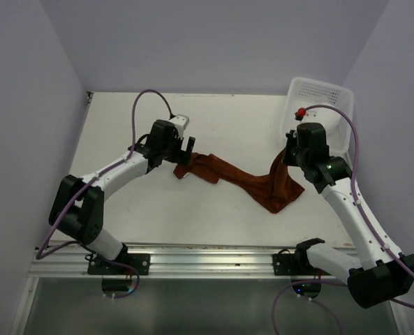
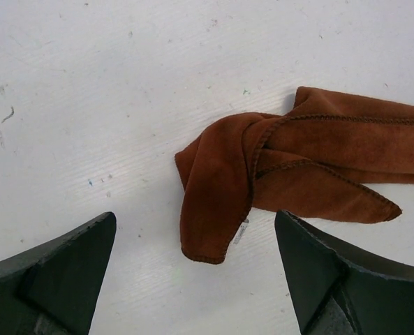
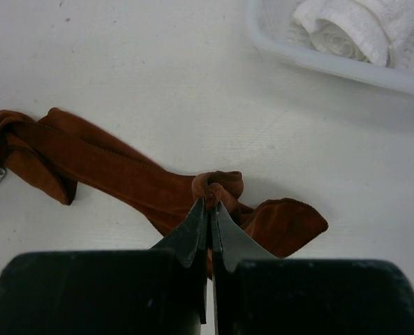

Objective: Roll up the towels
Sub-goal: Flatten the towel

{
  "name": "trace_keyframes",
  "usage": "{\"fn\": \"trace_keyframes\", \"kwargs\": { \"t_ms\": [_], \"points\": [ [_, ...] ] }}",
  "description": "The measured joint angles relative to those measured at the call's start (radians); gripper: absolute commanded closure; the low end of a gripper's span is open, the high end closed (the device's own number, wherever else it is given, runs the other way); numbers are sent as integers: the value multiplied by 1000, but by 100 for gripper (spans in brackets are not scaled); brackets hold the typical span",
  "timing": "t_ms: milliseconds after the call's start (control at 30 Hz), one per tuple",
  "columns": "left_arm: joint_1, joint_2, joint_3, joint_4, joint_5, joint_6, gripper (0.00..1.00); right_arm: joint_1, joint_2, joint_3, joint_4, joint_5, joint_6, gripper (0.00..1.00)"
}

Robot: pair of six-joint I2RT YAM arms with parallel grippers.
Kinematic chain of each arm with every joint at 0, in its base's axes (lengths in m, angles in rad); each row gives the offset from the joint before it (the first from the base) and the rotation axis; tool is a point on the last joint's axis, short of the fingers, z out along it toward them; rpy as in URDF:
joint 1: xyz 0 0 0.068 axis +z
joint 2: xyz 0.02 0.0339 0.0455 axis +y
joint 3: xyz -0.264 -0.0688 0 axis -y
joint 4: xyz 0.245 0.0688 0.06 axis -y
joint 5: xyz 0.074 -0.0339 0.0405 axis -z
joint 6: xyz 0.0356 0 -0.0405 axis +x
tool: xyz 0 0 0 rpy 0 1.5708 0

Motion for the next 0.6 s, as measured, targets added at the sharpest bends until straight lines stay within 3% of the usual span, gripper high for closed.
{"fn": "trace_keyframes", "kwargs": {
  "t_ms": [67, 200, 300, 600],
  "points": [
    [1, -3, 0, -6, 18, 22, 2, -3, 0, 0, 1, -7, 0, 100],
    [-5, 5, -17, -22, 49, 52, 15, -9, 0, 0, 2, -21, 0, 100],
    [-18, 13, -31, -47, 65, 69, 35, -11, 0, -6, 8, -27, 0, 100],
    [-121, 55, -55, -95, 58, 126, 50, -13, 0, -18, 15, -33, 0, 100]
  ]
}}
